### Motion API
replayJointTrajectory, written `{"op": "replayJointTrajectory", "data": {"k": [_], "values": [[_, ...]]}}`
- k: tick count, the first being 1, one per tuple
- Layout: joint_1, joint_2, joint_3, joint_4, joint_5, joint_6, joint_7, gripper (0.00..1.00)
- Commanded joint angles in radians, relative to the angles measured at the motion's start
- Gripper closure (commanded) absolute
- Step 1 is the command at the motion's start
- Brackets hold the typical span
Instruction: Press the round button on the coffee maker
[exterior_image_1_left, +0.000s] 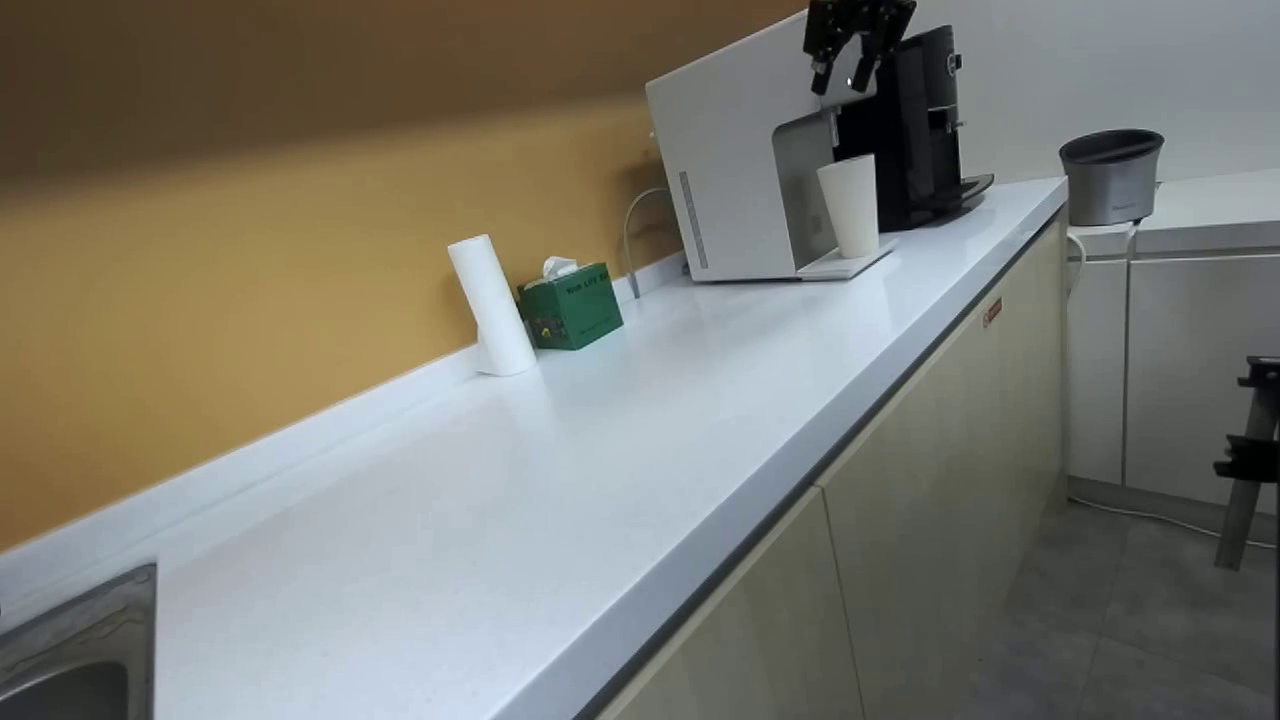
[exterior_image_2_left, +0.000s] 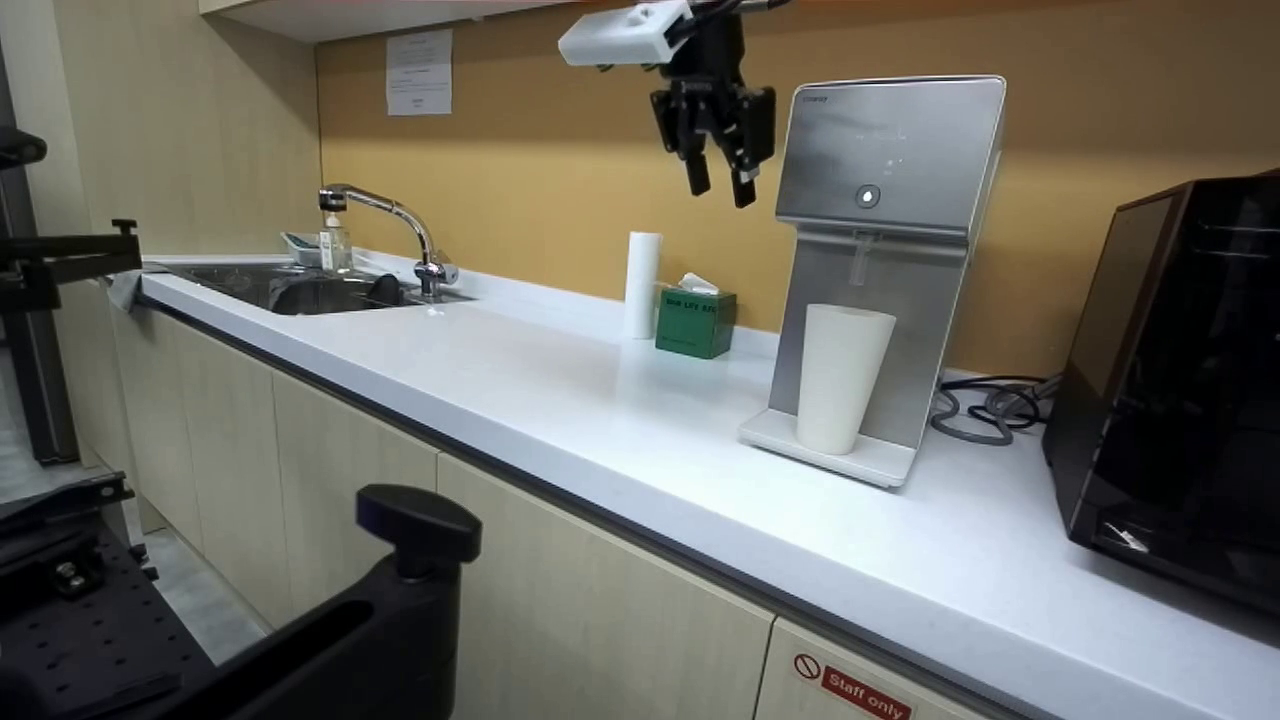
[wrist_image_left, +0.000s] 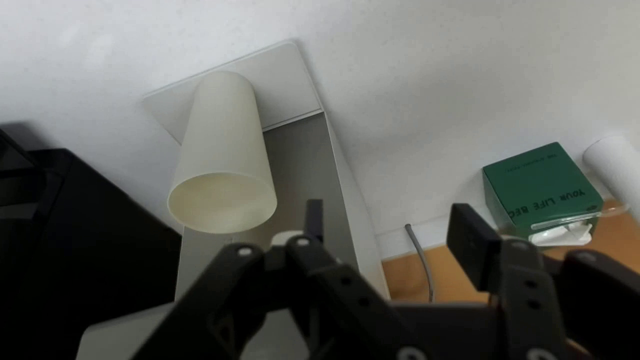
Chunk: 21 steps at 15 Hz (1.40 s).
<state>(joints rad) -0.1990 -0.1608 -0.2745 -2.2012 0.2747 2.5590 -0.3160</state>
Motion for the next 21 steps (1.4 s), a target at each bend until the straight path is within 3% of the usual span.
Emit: {"op": "replayJointTrajectory", "data": {"k": [1,6,9,10,21], "values": [[0.01,0.029,-0.064,0.085,0.089,-0.012,-0.16,0.63],[0.003,0.082,-0.117,0.166,0.156,-0.011,-0.366,0.98],[-0.013,0.12,-0.121,0.196,0.198,-0.03,-0.453,1.0],[-0.022,0.077,-0.1,0.141,0.162,-0.004,-0.404,0.99],[-0.069,0.123,-0.102,0.162,0.236,0.008,-0.455,1.0]]}}
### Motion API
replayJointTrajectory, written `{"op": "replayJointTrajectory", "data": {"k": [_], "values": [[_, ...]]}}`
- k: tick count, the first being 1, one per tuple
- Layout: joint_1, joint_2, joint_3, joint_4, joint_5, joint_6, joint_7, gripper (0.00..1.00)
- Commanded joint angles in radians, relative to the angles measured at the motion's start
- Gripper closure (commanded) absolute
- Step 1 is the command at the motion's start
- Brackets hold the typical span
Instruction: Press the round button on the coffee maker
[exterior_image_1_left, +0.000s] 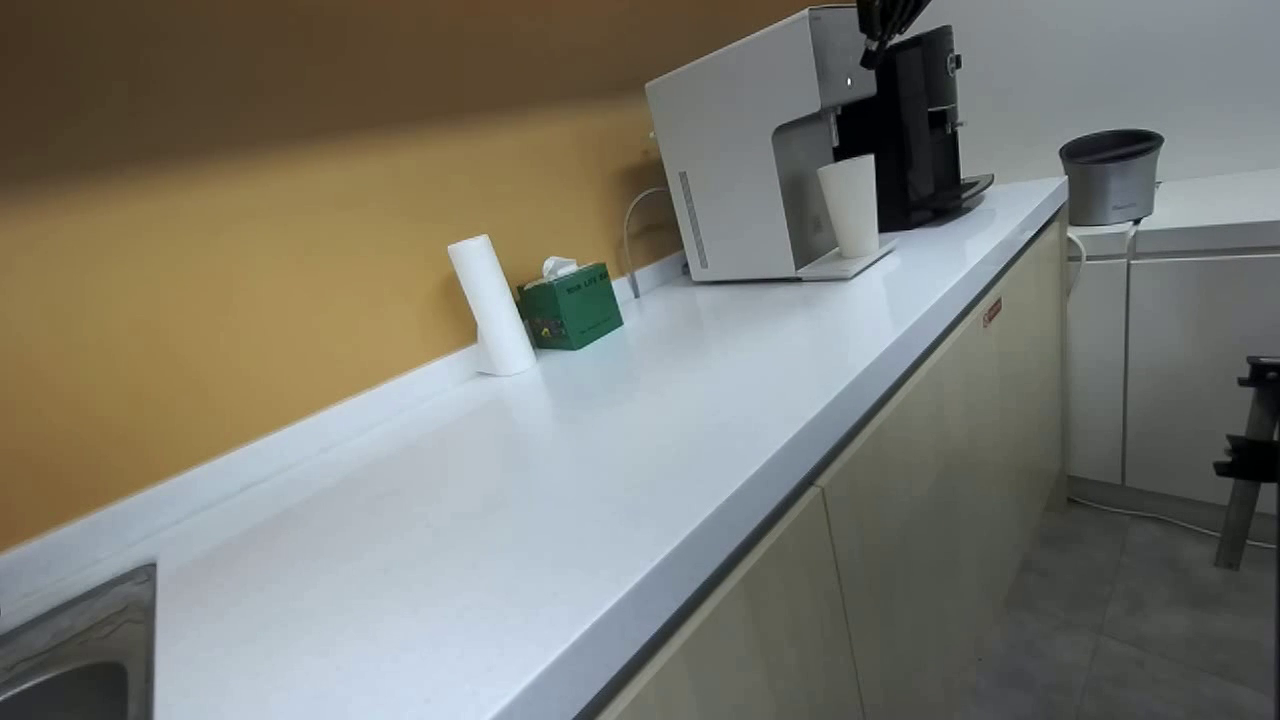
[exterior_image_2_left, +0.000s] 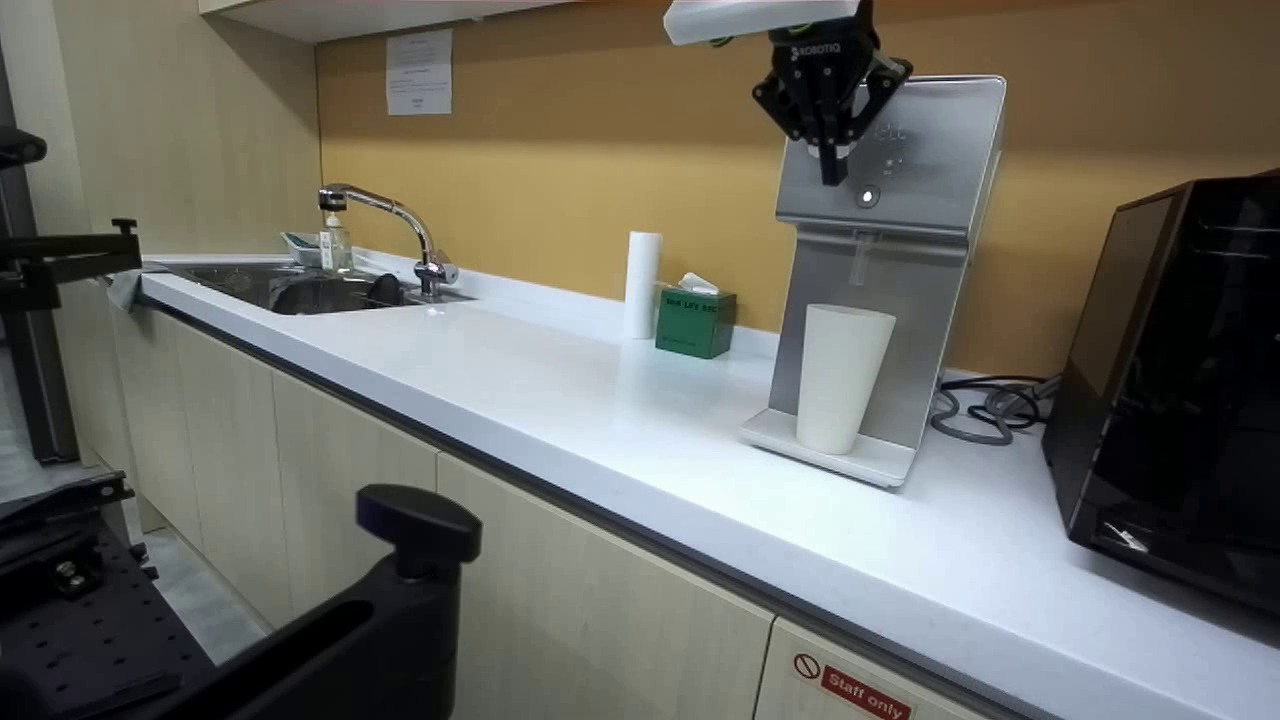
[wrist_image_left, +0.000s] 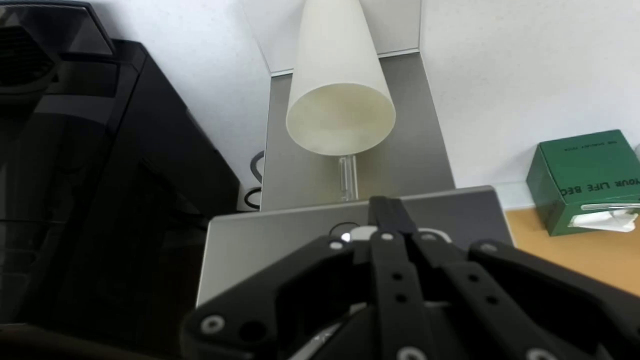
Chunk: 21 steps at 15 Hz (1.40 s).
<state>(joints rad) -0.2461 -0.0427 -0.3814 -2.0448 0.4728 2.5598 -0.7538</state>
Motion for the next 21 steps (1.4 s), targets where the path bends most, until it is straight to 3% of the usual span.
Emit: {"op": "replayJointTrajectory", "data": {"k": [1,11,21], "values": [[-0.027,0.009,0.005,0.007,0.049,0.009,-0.024,1.0],[-0.043,0.058,0.025,0.031,0.165,0.002,-0.103,1.0],[-0.04,0.099,0.03,0.052,0.285,0.071,-0.186,1.0]]}}
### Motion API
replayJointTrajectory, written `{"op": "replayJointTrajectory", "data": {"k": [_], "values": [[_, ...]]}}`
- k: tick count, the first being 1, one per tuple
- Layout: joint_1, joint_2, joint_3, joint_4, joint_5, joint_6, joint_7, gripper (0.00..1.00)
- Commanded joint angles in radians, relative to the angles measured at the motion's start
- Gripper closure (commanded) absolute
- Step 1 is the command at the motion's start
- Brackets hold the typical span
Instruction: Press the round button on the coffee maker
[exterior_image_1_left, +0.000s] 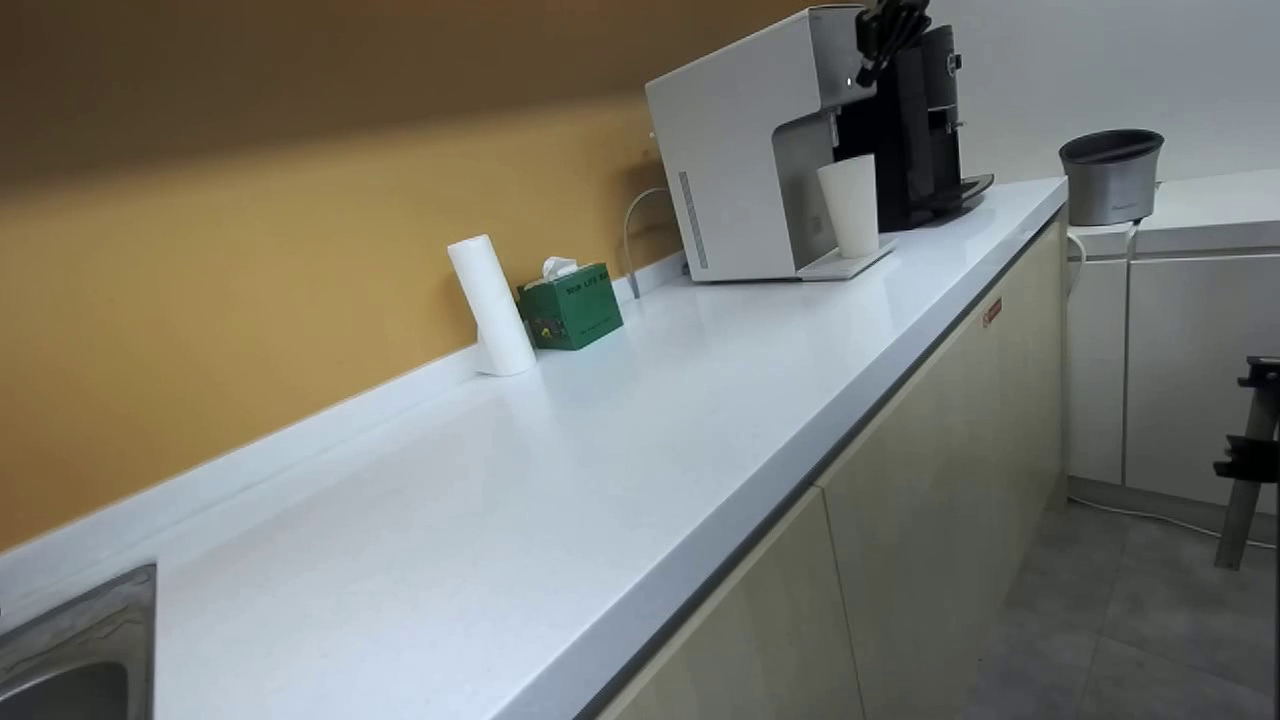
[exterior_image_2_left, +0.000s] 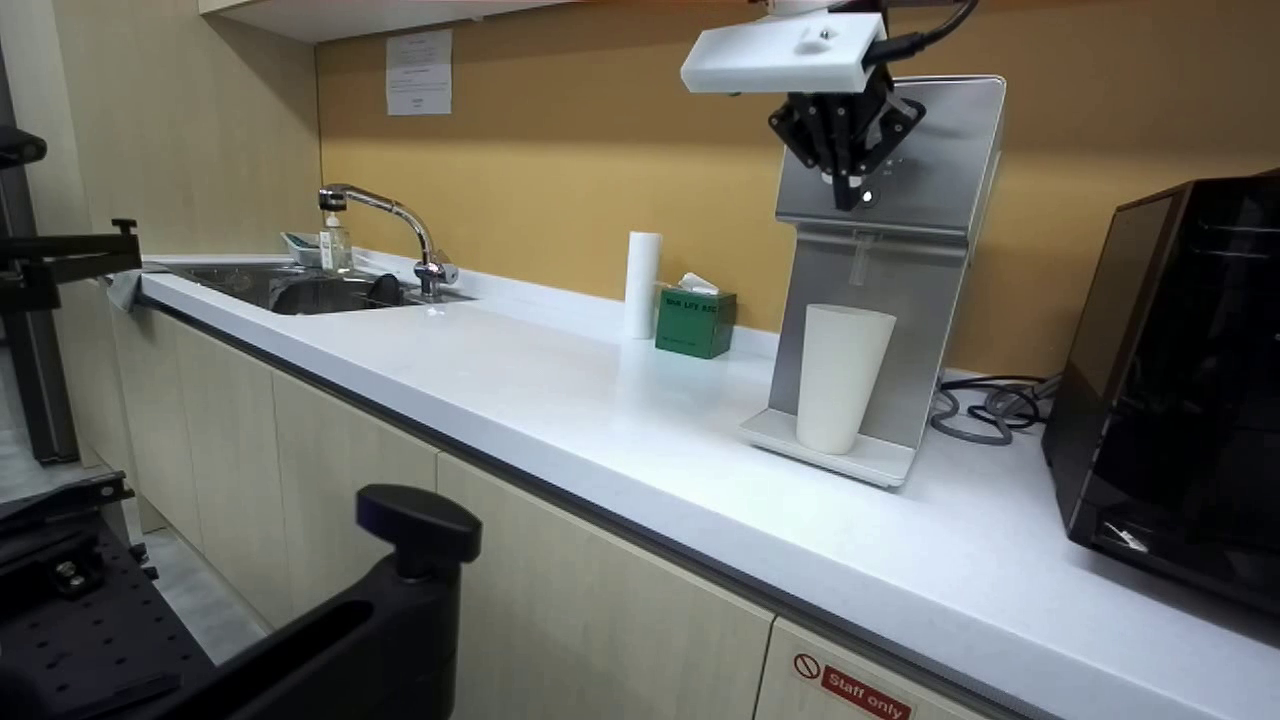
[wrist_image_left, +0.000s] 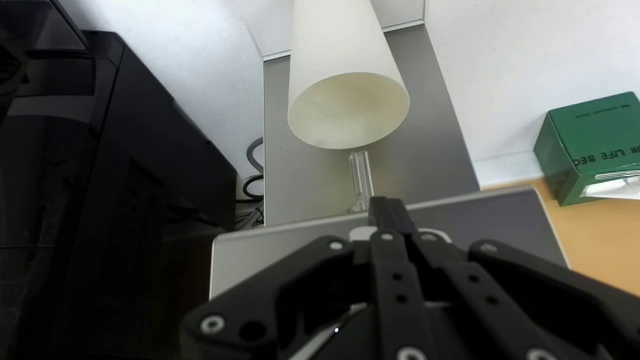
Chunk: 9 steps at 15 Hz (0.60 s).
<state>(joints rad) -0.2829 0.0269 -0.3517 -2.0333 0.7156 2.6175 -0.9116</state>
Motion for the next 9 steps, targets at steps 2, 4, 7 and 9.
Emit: {"op": "replayJointTrajectory", "data": {"k": [2,4,7,9], "values": [[-0.004,0.036,0.0,0.046,0.062,0.022,-0.039,1.0],[-0.004,0.042,0.001,0.051,0.08,0.028,-0.049,1.0],[-0.004,0.05,0.002,0.061,0.107,0.026,-0.064,1.0],[-0.003,0.053,0.002,0.065,0.118,0.026,-0.072,1.0]]}}
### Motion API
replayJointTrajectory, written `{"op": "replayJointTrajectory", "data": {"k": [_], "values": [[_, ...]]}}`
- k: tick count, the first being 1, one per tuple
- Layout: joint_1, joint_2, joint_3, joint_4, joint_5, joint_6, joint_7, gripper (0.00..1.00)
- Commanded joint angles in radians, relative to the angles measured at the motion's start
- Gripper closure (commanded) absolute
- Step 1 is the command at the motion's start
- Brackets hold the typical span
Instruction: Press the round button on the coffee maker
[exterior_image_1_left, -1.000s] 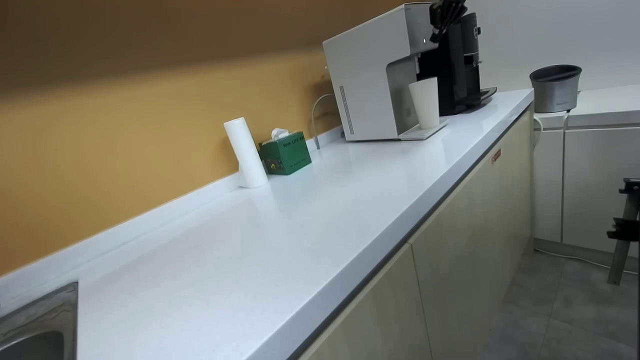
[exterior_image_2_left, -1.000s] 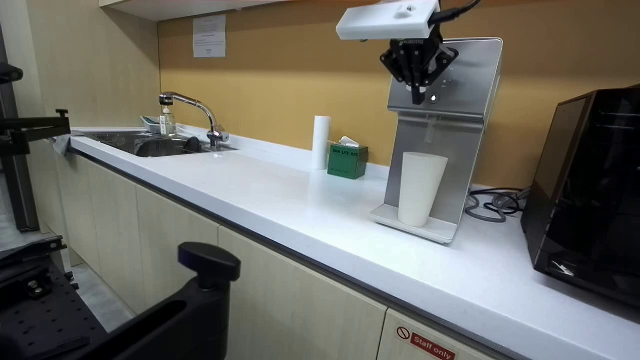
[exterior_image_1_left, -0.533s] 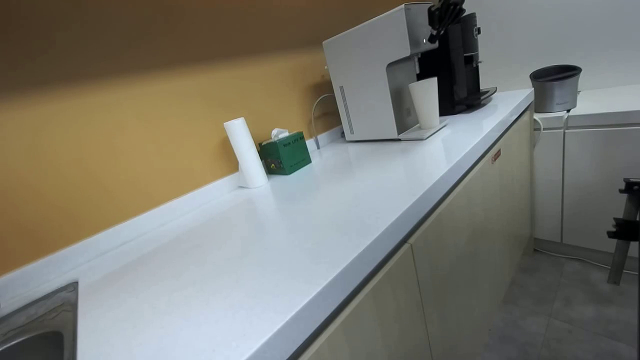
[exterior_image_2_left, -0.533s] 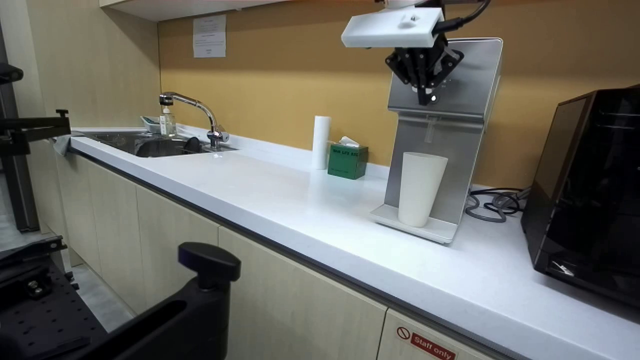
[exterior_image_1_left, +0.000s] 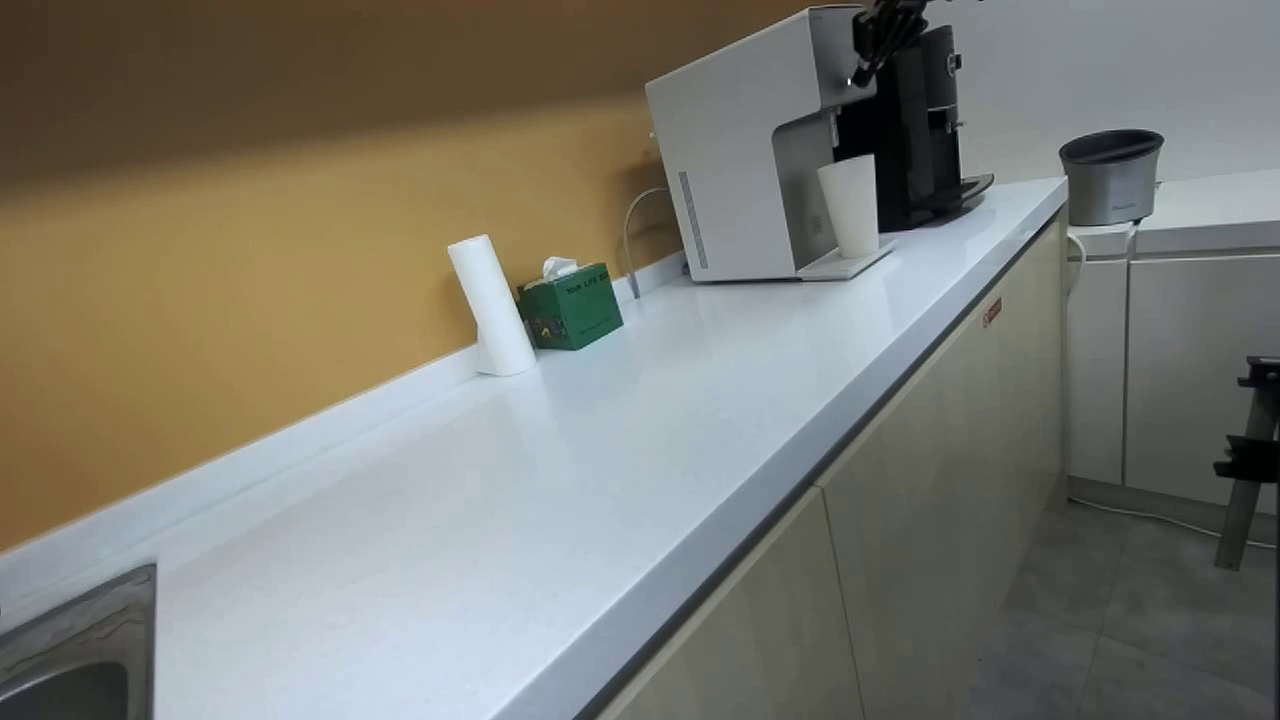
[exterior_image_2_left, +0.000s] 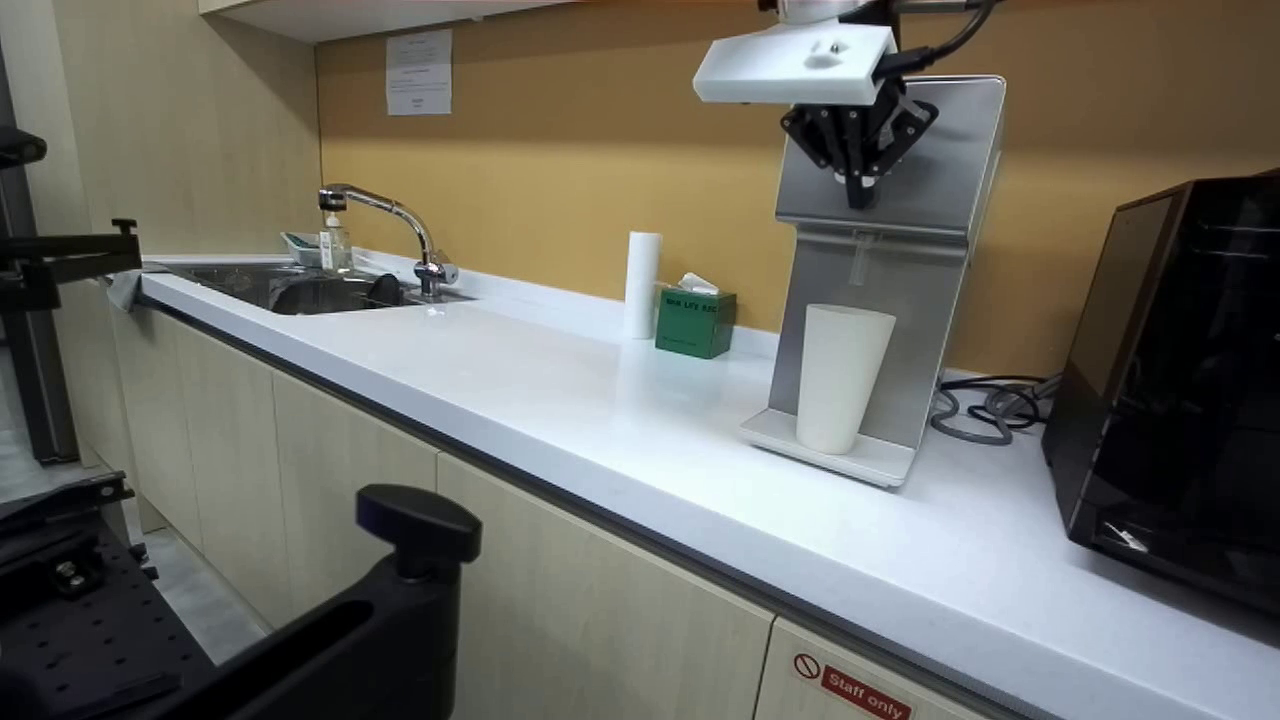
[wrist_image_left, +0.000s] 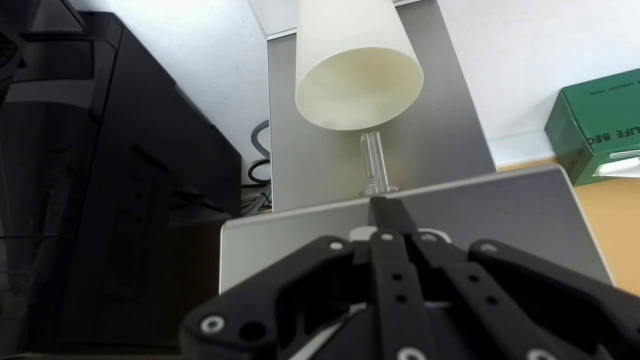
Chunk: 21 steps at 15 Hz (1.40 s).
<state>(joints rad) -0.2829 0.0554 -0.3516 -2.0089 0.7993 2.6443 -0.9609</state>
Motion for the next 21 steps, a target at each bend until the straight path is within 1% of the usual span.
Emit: {"op": "replayJointTrajectory", "data": {"k": [1,9,15,16,18,21], "values": [[-0.003,0.027,0.002,0.044,0.04,-0.001,-0.027,1.0],[0.001,0.058,0.01,0.068,0.057,0.002,-0.031,1.0],[0.004,0.065,0.018,0.084,0.125,-0.013,-0.053,1.0],[0.005,0.066,0.015,0.081,0.115,-0.007,-0.037,1.0],[0.005,0.052,0.003,0.059,0.048,0.001,0.015,1.0],[0.001,0.0,-0.008,0.015,-0.004,0.014,0.028,1.0]]}}
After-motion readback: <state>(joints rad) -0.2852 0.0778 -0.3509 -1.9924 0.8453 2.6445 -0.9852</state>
